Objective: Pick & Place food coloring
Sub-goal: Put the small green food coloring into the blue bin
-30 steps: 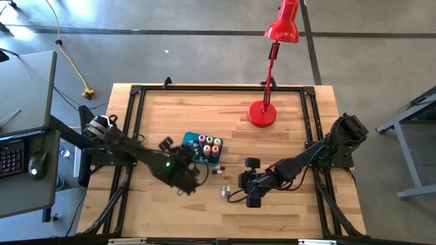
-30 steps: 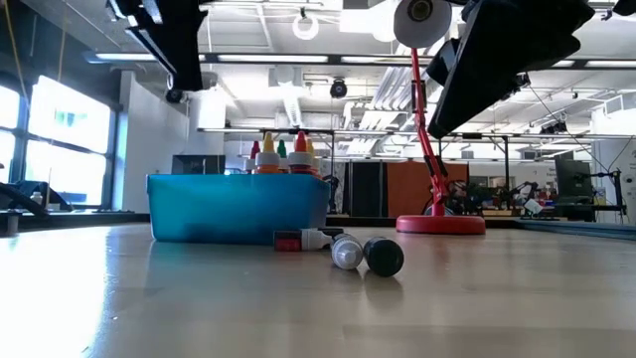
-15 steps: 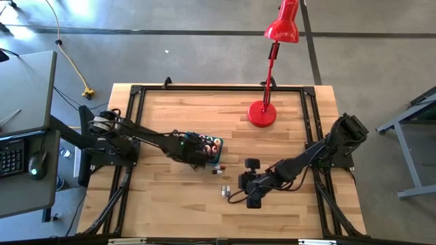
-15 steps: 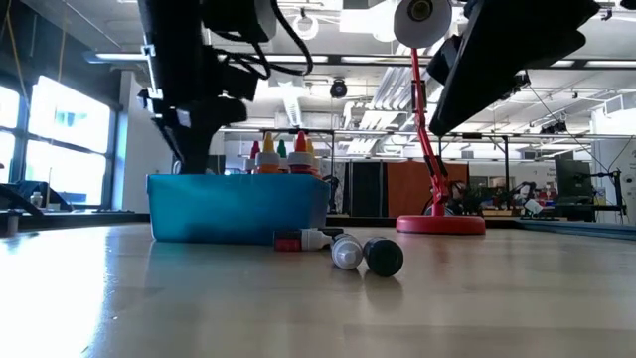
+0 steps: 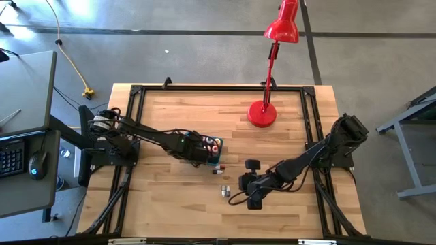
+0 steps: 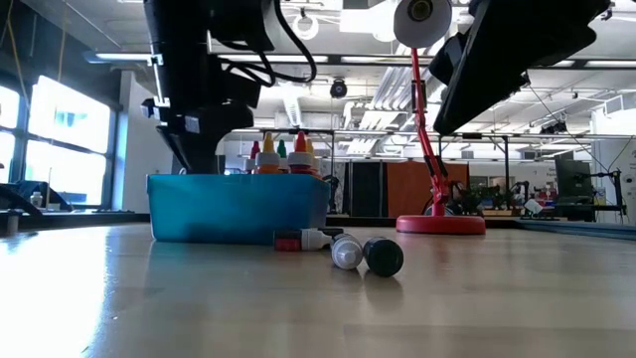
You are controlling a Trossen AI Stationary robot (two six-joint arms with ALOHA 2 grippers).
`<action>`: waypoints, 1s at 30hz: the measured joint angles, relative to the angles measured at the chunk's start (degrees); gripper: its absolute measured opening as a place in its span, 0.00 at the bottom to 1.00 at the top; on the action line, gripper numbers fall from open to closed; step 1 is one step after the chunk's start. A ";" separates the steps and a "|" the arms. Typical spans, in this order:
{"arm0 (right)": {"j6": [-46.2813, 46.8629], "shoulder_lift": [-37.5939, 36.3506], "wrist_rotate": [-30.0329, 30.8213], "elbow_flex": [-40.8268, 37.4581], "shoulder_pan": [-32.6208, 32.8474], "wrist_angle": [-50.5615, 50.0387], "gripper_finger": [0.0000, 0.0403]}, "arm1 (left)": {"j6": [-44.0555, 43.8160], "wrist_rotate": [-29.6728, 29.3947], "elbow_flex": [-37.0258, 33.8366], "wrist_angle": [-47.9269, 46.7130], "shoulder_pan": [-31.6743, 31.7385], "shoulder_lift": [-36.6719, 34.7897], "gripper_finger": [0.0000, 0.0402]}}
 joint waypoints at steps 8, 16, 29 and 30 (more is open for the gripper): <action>0.00 0.00 0.00 0.00 0.00 0.05 0.20 | 1.27 1.33 0.00 0.59 0.00 -0.02 0.18; 0.00 0.00 0.00 0.00 0.00 0.34 0.20 | 6.00 3.91 0.00 2.05 0.00 -0.02 0.23; 4.75 0.00 8.17 0.00 -0.07 0.45 0.20 | 11.27 8.14 4.23 -4.21 0.00 -0.07 0.44; 4.07 0.00 8.53 0.00 -0.19 0.45 0.20 | 11.24 9.12 5.90 -6.52 -0.02 -0.07 0.43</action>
